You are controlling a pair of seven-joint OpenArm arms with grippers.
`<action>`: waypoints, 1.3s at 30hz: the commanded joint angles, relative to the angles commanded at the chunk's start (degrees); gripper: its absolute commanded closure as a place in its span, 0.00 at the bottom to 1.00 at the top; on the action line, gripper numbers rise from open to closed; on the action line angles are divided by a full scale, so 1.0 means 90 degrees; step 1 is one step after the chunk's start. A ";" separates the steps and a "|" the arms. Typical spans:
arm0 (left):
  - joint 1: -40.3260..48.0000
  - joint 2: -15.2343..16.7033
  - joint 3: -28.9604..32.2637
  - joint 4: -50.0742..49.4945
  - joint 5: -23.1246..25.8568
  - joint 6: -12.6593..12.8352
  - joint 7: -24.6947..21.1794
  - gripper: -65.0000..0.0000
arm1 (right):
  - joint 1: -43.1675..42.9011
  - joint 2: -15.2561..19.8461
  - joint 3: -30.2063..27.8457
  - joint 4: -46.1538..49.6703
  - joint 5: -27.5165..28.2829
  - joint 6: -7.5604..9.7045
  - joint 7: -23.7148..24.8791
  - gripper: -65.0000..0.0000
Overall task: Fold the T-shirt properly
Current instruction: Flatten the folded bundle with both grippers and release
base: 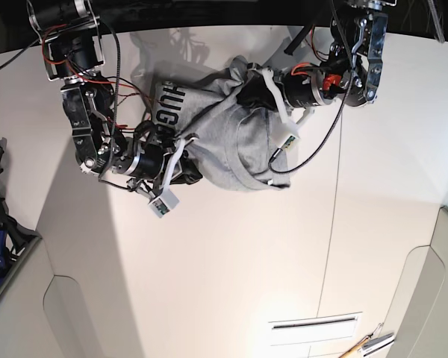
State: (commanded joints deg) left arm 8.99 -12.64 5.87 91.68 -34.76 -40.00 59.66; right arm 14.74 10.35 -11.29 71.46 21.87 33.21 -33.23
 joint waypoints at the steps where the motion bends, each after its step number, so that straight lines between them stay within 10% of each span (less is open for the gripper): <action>1: -0.0233 -0.0039 0.0000 -0.0211 0.0041 0.0000 -0.0039 1.00 | -0.0002 0.0000 0.0022 0.0000 0.0024 0.0000 -0.0032 1.00; 24: -0.2919 -0.0347 0.0000 -0.1443 0.0092 0.0000 -0.0223 1.00 | -0.0248 -0.0007 0.0066 0.0019 0.1166 0.0005 -0.0719 1.00; 32: -0.2856 -0.1078 0.0000 -0.0947 -0.1523 0.0000 0.0109 1.00 | -0.0250 0.0000 0.1173 0.0406 0.1222 0.0012 -0.1217 1.00; 39: -0.2042 -0.1656 -0.0051 -0.0092 -0.1877 0.0000 0.0401 1.00 | -0.0697 0.0595 0.1749 0.0692 0.2038 0.0078 -0.1785 1.00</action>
State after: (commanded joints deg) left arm -9.39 -27.55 5.41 90.85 -51.66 -40.00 63.26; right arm 8.47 15.70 4.45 77.69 40.21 33.91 -49.30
